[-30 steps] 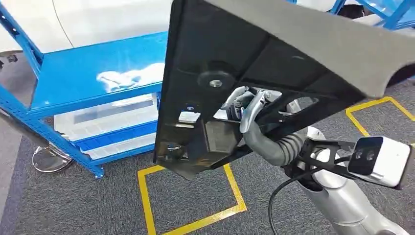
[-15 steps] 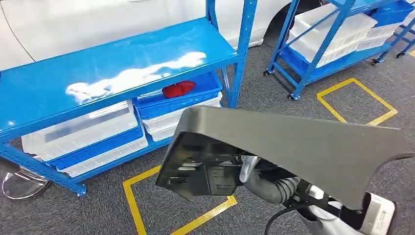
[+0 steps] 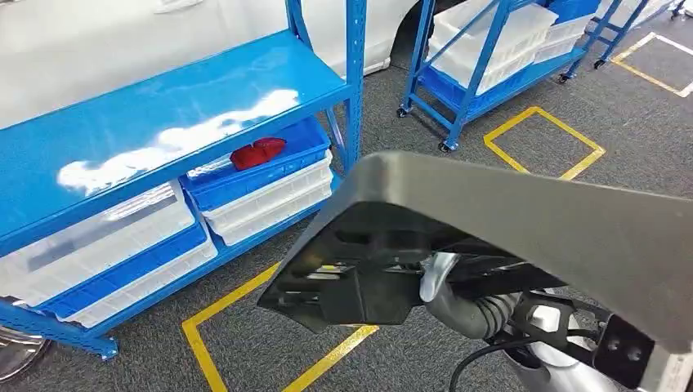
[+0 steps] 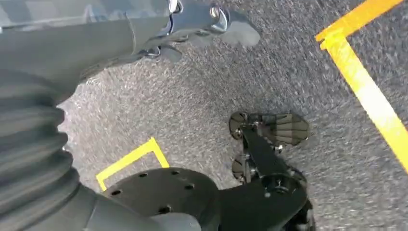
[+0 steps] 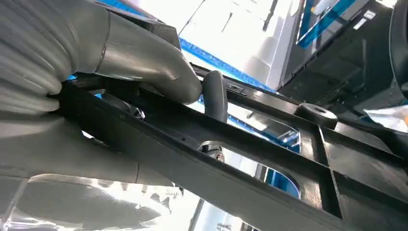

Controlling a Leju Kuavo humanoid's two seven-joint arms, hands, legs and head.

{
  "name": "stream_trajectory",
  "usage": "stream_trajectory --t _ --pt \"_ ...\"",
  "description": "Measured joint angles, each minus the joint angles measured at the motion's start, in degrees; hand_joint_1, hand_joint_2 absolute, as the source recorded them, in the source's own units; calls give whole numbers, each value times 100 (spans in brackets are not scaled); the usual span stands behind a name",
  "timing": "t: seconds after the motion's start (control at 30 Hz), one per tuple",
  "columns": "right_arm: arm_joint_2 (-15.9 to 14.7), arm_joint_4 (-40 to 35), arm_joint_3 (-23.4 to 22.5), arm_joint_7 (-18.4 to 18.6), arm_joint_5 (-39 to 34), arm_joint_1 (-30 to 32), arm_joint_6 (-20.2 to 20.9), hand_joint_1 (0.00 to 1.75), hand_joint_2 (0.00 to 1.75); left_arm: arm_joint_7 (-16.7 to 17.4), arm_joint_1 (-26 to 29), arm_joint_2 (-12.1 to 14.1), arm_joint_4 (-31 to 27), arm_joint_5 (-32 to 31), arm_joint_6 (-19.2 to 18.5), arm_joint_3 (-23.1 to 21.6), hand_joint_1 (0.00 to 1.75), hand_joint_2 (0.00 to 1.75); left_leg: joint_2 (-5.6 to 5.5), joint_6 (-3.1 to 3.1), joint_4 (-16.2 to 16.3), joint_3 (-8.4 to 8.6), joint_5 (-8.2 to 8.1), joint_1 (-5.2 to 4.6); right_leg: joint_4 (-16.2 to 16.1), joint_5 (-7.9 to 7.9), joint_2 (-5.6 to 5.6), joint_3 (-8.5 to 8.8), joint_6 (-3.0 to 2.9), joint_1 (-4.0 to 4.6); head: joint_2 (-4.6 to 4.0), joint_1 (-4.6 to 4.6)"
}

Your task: Take the parts from the cabinet and place them on the table.

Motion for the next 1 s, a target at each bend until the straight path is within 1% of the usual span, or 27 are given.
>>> stream_trajectory --t 0.17,0.23,0.27,0.3,0.33,0.37,0.4,0.43,0.47,0.5,0.53,0.6,0.63,0.67,0.7,0.73,0.77,0.8,0.83,0.87,0.9,0.93,0.97,1.0 --pt "0 0 0 0 0 0 0 175 175 0 0 0 0 0 0 0 0 175 4 -2 -1 1 1 0 0 0 4 -1 -1 1 0 0" --pt "-2 -2 -4 7 0 0 0 175 175 0 -3 -4 0 -4 0 -2 0 175 27 -14 -2 5 1 -4 -8 8 27 -4 -14 0 0 -2" --pt "0 -15 -7 20 0 3 4 175 175 2 -21 -4 0 -7 -2 -9 0 175 -42 -68 25 -10 -46 10 -61 51 84 20 -70 -63 2 0" --pt "2 -30 -4 32 2 -11 22 175 175 2 -32 -4 0 -7 -2 -9 0 175 -319 -95 152 -47 -158 32 -72 61 123 23 -91 -69 2 0" --pt "11 -33 -4 48 4 -18 24 175 175 2 -32 -4 0 -5 0 -9 0 175 -381 -98 233 -76 -220 35 -72 61 134 19 -103 -71 0 -2" --pt "184 -22 26 99 39 -31 155 175 175 -50 -13 -4 0 59 20 -7 0 175 -569 -135 1670 -723 -890 53 -67 72 317 4 -141 -62 0 -15" --pt "341 100 61 81 7 -112 369 175 175 -271 -19 -4 0 206 66 35 0 175 -588 -142 1175 -540 -355 78 -29 69 579 9 -131 -73 0 -13" --pt "394 122 66 100 -26 -181 376 175 175 -315 -30 4 0 238 66 50 0 175 -666 -135 648 -300 -83 96 -7 60 650 10 -116 -79 0 -15" --pt "448 144 66 142 -72 -272 372 175 175 -343 -31 20 0 262 72 68 0 175 -932 -125 228 -138 54 130 18 49 706 -13 -91 -89 0 -15" --pt "507 160 68 210 -127 -382 343 175 175 -371 -41 31 0 293 79 92 0 175 -1161 -118 105 -104 -17 149 81 50 780 -73 -43 -60 0 -9" --pt "555 164 70 317 -177 -472 277 175 175 -385 -52 37 0 306 94 114 0 175 -1099 -109 146 -113 -17 129 70 81 851 -120 2 -95 2 -13" --pt "568 149 57 435 -260 -563 155 175 175 -439 -70 77 -2 308 125 138 0 175 -1001 -37 140 -115 -3 92 32 124 965 -148 89 -116 0 -9" --pt "568 138 41 461 -289 -580 111 175 175 -461 -81 83 -2 288 162 140 0 175 -930 23 67 -98 37 147 41 120 979 -161 124 -108 2 -9" --pt "566 120 15 459 -306 -584 83 175 175 -488 -99 92 -2 278 214 140 0 175 -845 62 39 -77 61 141 125 55 703 -175 132 -101 0 -7" --pt "558 109 -17 409 -315 -604 63 175 175 -531 -102 112 -2 256 257 140 0 175 -781 106 29 -74 60 128 397 -131 472 -310 147 -86 2 33" --pt "546 111 -48 319 -315 -595 48 175 175 -555 -91 131 -2 223 297 140 0 175 -705 119 30 -77 58 109 846 -365 380 -526 167 -97 0 35" --pt "540 111 -68 224 -312 -562 31 175 175 -566 -78 158 -2 210 326 140 0 175 -623 131 31 -77 50 91 1349 -579 341 -768 183 -111 0 33" --pt "525 114 -83 162 -308 -524 18 175 175 -570 -69 175 -2 184 330 140 0 175 -543 138 34 -81 45 78 1732 -698 327 -958 195 -119 0 33" --pt "500 118 -92 120 -302 -489 11 175 175 -570 -67 197 -2 159 328 140 0 175 -467 140 35 -80 41 67 1877 -687 318 -1034 201 -125 0 37" --pt "477 124 -96 90 -299 -467 5 175 175 -570 -74 208 -2 127 319 140 0 175 -393 139 36 -77 36 59 1717 -548 307 -956 195 -125 0 33" --pt "463 125 -96 77 -299 -463 -2 175 175 -573 -85 216 -2 109 282 138 0 175 -326 133 37 -71 27 53 1334 -339 280 -753 179 -121 0 35" --pt "452 125 -98 70 -306 -466 -15 175 175 -584 -98 223 -2 103 238 136 0 175 -264 122 37 -55 16 47 765 -95 205 -445 150 -110 0 33" --pt "446 122 -109 61 -321 -468 -35 175 175 -608 -104 225 -2 92 190 131 0 175 -215 105 37 -33 0 39 223 82 10 -129 105 -82 0 37" --pt "433 122 -118 57 -330 -468 -57 175 175 -636 -104 227 -2 85 166 129 0 175 -167 70 47 -30 -23 -8 46 -7 -167 -49 50 2 0 31"
